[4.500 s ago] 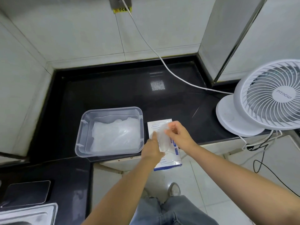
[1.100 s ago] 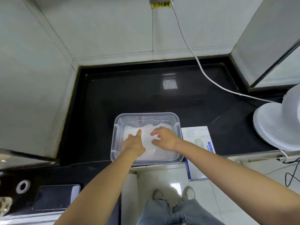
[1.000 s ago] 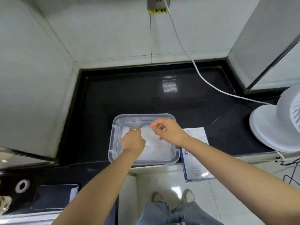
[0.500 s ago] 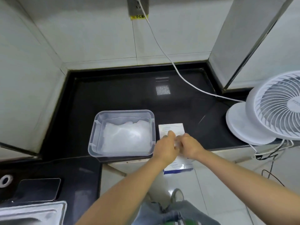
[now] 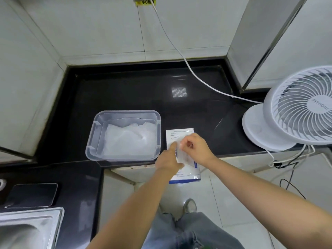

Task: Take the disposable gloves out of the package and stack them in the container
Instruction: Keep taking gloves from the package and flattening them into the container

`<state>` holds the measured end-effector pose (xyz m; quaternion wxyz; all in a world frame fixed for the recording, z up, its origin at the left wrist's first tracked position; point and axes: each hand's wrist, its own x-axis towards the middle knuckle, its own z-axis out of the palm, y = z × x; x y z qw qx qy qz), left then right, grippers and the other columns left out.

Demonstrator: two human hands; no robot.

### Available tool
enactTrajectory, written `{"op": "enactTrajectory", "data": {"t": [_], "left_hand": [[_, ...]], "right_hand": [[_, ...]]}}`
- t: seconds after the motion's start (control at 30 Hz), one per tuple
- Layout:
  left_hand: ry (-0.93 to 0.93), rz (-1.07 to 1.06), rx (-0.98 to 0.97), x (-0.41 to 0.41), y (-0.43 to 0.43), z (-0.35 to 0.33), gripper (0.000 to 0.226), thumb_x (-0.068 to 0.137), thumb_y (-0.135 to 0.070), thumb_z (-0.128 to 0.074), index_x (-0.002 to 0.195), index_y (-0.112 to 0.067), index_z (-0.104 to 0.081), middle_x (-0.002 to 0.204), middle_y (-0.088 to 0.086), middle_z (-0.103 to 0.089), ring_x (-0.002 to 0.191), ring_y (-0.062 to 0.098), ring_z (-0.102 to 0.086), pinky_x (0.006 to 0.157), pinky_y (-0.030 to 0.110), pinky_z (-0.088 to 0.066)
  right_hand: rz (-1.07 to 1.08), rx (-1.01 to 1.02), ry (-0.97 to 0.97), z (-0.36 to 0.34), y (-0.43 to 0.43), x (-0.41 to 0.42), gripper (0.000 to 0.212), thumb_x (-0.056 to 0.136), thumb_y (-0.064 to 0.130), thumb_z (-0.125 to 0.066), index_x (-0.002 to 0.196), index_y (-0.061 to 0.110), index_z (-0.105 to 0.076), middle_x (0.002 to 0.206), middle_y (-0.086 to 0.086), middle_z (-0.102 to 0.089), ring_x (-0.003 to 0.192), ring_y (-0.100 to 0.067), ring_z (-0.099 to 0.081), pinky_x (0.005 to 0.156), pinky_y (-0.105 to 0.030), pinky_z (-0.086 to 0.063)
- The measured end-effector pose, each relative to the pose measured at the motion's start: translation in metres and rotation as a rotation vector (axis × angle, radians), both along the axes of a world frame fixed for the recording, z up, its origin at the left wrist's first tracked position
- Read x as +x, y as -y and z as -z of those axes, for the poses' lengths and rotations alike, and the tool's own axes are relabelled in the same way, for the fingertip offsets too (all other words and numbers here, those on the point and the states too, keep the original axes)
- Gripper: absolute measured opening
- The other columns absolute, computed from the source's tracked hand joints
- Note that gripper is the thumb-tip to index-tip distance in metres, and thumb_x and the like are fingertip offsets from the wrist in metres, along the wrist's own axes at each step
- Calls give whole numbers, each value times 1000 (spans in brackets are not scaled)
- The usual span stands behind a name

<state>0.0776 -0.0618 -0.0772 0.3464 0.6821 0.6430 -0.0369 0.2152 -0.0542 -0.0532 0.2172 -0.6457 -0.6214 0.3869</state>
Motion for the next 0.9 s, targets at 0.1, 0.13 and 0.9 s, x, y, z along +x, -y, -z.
{"op": "enactTrajectory", "data": {"t": [0.1, 0.13, 0.9], "left_hand": [[-11, -8, 13, 2, 0, 2, 91, 83, -40, -72, 151, -33, -12, 121, 4, -59, 106, 23, -59, 79, 33, -51], [-11, -8, 11, 2, 1, 3, 91, 83, -40, -72, 151, -34, -11, 121, 3, -58, 106, 23, -59, 80, 33, -52], [115, -31, -41, 11, -9, -27, 54, 99, -23, -44, 149, -14, -25, 131, 13, -55, 113, 32, -57, 93, 37, -48]], "right_hand": [[140, 95, -225, -15, -6, 1, 9, 95, 14, -61, 87, 19, -61, 99, -1, -60, 90, -12, -56, 78, -17, -44], [188, 84, -257, -18, -7, 1, 2, 95, 16, -61, 94, 18, -60, 102, -2, -61, 91, -12, -56, 78, -19, -44], [253, -163, -562, -59, -19, 15, 38, 83, 19, -61, 119, 28, -54, 117, -9, -60, 105, -25, -63, 92, -43, -54]]}}
